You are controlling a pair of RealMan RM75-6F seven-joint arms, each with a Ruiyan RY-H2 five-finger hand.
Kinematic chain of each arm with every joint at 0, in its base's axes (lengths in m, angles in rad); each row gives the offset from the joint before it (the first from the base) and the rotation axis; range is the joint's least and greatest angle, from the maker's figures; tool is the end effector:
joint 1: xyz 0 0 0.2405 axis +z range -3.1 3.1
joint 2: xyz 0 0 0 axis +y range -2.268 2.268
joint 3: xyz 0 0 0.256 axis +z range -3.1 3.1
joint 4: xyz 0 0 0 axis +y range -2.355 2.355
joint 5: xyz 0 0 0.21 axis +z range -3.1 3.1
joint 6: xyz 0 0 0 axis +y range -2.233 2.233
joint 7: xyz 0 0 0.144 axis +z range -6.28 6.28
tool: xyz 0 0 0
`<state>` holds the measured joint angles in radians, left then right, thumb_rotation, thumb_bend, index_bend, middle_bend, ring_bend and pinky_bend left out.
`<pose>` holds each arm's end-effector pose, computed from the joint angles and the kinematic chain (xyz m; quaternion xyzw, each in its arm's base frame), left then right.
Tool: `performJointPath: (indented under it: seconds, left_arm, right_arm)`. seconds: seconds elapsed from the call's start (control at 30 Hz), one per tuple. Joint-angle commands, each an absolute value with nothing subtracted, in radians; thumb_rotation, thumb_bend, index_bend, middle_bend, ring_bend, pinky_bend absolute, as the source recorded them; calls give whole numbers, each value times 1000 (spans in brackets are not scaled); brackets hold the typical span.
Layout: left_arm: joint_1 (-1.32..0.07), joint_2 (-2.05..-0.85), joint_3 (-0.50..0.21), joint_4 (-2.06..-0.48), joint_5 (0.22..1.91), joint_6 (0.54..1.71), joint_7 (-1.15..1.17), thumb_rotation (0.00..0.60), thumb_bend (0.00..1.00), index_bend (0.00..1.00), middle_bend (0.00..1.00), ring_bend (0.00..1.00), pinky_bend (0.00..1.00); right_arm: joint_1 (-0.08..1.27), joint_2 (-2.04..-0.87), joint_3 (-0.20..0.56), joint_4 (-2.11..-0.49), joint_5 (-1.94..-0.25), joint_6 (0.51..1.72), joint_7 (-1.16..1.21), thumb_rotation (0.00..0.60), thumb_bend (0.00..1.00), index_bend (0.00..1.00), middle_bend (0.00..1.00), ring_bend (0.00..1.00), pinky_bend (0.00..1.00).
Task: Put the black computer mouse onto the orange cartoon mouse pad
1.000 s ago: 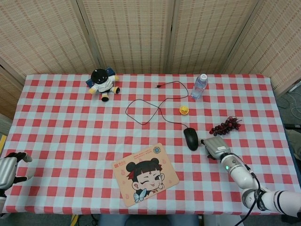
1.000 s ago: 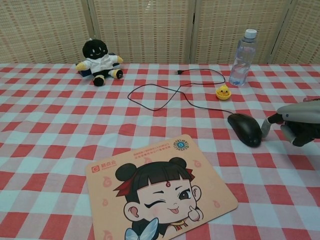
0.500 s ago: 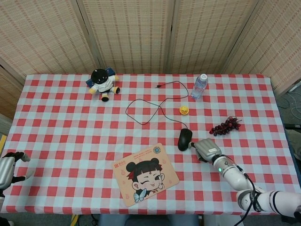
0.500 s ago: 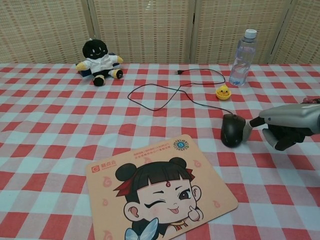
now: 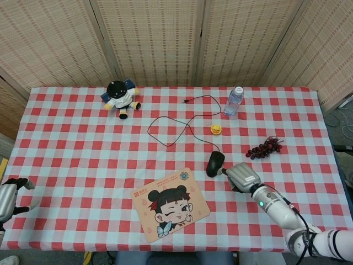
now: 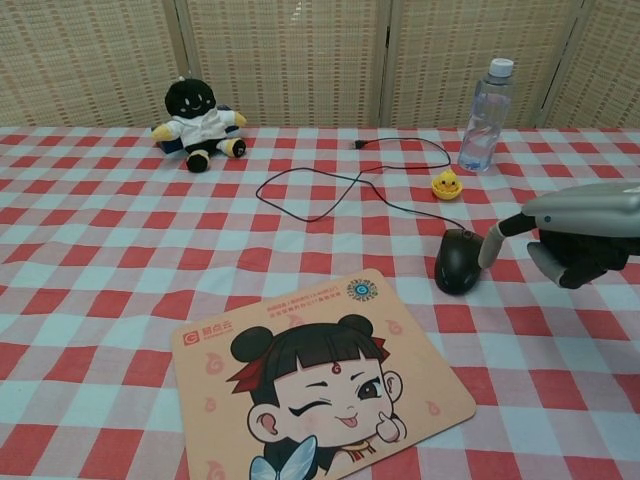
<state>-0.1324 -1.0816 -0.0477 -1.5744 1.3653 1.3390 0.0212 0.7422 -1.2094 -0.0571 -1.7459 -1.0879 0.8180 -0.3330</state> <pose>-0.3387 0.1951 0.1652 -0.6004 -0.4179 -0.3121 0.6063 -0.2044 -0.2894 0.0324 0.8140 -0.3984 0.2150 0.3641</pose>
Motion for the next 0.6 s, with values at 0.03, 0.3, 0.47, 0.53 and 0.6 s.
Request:
performJointPath:
  seconds: [0.03, 0.3, 0.47, 0.53, 0.6]
  left_arm:
    - [-133, -1082, -47, -1575, 1366, 1339, 22, 600, 166, 606, 481, 381, 550]
    - [-132, -1080, -47, -1576, 1367, 1340, 17, 600, 166, 607, 481, 381, 550]
    - [-131, -1078, -47, -1576, 1368, 1340, 11, 600, 166, 606, 481, 382, 550]
    - [-131, -1077, -47, -1575, 1368, 1340, 8, 600, 166, 606, 481, 381, 550]
    - [-131, -1076, -48, -1575, 1369, 1340, 6, 600, 166, 606, 481, 381, 550]
  right_arm:
    - [731, -1190, -44, -1775, -1117, 872, -374, 600, 92, 256, 1000, 1000, 1000]
    - [763, -1208, -21, -1769, -1042, 923, -581, 600, 0, 164, 1000, 972, 1000]
    - [796, -1240, -12, -1753, -958, 945, -717, 600, 0, 90, 939, 878, 1000]
    - [805, -1253, -9, -1748, -932, 954, -752, 600, 0, 81, 897, 849, 1000]
    - [814, -1263, -7, -1743, -906, 960, -782, 600, 0, 79, 853, 821, 996]
